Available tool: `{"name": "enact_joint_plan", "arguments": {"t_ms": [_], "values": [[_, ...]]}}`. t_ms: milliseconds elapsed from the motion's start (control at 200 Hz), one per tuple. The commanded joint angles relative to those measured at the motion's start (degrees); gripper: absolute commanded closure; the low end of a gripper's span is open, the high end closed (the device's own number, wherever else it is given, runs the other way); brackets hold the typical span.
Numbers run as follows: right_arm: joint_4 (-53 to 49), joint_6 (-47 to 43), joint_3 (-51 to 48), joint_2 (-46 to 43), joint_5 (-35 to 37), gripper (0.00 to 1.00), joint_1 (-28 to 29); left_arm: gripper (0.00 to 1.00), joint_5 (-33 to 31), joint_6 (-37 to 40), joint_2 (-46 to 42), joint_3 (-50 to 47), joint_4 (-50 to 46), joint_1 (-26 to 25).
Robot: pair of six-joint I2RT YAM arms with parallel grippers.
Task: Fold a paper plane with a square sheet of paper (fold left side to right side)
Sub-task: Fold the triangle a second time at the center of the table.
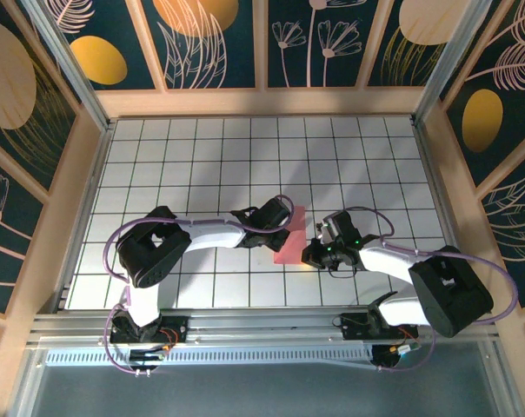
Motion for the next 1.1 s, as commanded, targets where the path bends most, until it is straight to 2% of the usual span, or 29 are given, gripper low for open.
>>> {"name": "enact_joint_plan", "arguments": {"t_ms": [0, 495, 776, 936, 1091], "values": [[-4.23, -0.43, -1.88, 0.10, 3.41, 1.00, -0.69, 1.00, -1.10, 0.96, 1.00, 1.13, -1.13, 0.32], [-4.01, -0.42, -1.84, 0.01, 3.19, 1.00, -0.69, 1.00, 0.19, 1.00, 2.25, 1.22, -0.82, 0.27], [-0.83, 1.25, -0.67, -5.05, -1.71, 1.00, -1.60, 1.00, 1.08, 0.73, 2.87, 0.30, -0.95, 0.24], [3.57, 3.70, -0.59, -8.09, -4.55, 1.00, -2.13, 1.00, 1.17, 0.67, 2.87, 0.17, -0.95, 0.25], [13.26, 8.05, -1.51, -5.67, -5.62, 1.00, -2.01, 1.00, 1.25, 0.70, 2.96, 0.34, -1.04, 0.28]]}}
